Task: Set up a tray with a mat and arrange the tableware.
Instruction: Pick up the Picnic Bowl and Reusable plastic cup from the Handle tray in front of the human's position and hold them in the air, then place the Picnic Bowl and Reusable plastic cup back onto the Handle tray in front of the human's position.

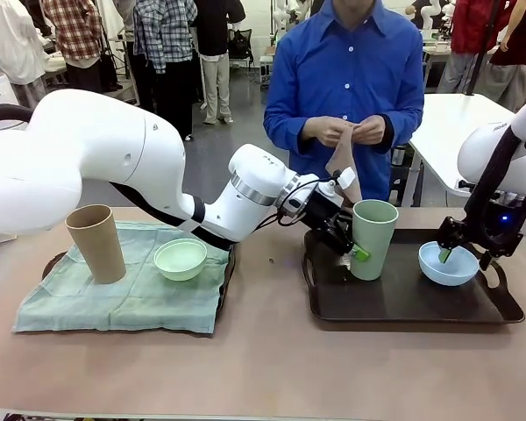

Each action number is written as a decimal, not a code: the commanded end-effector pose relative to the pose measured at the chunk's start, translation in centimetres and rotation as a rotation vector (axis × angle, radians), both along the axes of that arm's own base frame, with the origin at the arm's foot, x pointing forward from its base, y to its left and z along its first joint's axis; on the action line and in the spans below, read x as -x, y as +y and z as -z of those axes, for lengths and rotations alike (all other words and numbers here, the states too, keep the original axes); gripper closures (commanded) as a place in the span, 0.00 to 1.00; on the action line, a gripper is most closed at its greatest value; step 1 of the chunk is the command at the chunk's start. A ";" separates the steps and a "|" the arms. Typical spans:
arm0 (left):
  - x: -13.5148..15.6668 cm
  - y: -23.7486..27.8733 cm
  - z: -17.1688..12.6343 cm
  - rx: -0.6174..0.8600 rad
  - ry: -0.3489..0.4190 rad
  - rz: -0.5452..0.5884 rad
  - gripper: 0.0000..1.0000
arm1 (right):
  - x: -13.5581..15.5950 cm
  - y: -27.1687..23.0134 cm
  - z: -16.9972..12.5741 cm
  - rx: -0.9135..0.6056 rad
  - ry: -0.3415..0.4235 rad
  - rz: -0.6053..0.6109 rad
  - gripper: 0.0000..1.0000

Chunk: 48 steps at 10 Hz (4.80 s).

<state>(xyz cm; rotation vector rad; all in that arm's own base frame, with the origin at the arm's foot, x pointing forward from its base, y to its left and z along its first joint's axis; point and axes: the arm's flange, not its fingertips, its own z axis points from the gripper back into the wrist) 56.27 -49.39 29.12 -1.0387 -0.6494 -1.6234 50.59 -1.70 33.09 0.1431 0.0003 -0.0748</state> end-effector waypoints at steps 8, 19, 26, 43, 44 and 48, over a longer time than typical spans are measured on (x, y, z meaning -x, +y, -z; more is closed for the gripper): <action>0.7 -0.1 0.2 0.045 -0.030 -0.039 0.73 | 0.2 0.2 0.1 0.016 0.012 -0.017 1.00; 8.5 2.0 -12.5 0.149 -0.106 -0.200 0.89 | 8.7 -1.6 -13.6 -0.092 -0.167 -0.138 1.00; 11.5 1.2 -18.7 0.115 -0.188 -0.226 0.89 | 13.0 -3.1 -20.1 -0.090 -0.268 -0.114 1.00; 11.5 1.2 -18.7 0.115 -0.188 -0.226 0.89 | 13.0 -3.1 -20.1 -0.090 -0.268 -0.114 1.00; 11.5 1.2 -18.7 0.115 -0.188 -0.226 0.89 | 13.0 -3.1 -20.1 -0.090 -0.268 -0.114 1.00; 11.5 1.2 -18.7 0.115 -0.188 -0.226 0.89 | 13.0 -3.1 -20.1 -0.090 -0.268 -0.114 1.00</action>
